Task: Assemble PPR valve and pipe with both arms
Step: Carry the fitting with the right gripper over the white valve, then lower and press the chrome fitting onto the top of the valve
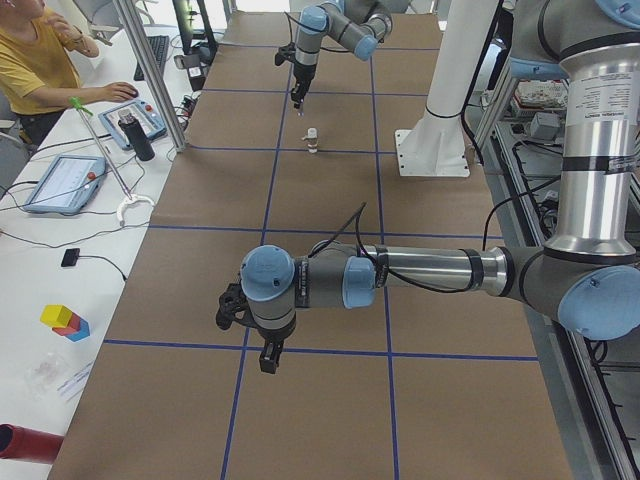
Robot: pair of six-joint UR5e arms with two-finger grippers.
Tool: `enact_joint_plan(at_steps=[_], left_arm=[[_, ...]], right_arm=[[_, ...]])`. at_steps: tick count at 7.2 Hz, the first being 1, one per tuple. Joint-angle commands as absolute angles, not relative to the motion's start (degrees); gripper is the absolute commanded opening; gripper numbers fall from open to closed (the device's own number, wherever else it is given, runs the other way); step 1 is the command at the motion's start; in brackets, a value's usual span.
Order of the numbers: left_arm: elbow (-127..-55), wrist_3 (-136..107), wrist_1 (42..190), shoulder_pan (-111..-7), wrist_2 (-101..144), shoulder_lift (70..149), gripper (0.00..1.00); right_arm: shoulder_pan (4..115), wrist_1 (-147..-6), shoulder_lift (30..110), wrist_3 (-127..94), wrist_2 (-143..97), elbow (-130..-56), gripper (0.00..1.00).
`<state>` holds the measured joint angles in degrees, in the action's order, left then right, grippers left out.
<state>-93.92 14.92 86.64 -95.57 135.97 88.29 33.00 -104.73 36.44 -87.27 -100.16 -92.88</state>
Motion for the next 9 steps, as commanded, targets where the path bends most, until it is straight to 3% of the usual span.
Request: enact_joint_plan(at_steps=[1, 9], left_arm=[[-93.96, 14.85, 87.1, -95.45, 135.97, 88.24, 1.0], [-93.96, 14.85, 87.1, -95.27, 135.97, 88.24, 1.0]], right_arm=[[29.81, -105.29, 34.45, -89.3, -97.21, -88.25, 0.0], [28.39, -107.58, 34.54, -89.3, -96.77, -88.59, 0.0]])
